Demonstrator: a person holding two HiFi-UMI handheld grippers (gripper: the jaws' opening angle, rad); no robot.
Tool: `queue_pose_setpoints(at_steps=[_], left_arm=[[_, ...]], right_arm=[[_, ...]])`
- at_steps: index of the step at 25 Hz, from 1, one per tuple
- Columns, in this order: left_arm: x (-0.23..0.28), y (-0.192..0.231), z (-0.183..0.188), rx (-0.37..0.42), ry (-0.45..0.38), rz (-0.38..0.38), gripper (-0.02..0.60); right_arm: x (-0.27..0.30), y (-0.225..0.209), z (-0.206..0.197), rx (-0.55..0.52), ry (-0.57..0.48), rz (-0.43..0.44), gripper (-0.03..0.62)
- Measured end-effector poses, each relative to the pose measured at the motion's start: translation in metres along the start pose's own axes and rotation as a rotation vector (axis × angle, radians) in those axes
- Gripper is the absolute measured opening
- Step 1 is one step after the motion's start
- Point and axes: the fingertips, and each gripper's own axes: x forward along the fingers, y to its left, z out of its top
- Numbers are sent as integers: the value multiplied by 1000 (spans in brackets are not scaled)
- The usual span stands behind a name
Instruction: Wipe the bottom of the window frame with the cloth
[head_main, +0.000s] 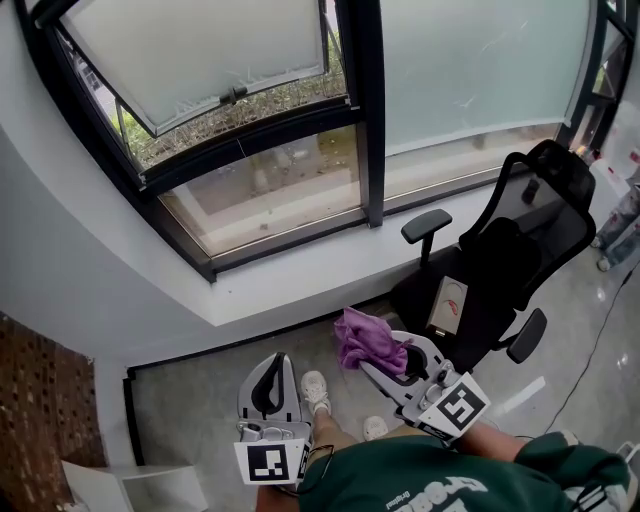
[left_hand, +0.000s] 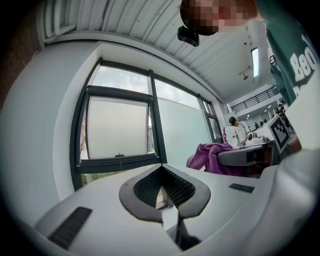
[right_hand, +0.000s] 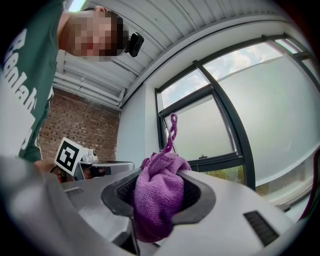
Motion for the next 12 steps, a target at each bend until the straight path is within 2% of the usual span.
queue_pose_setpoints(at_steps=[12], left_arm=[[41,37,-19,-18,8,-13,6]], right_arm=[[40,-27,-16,3,-2,-30,161]])
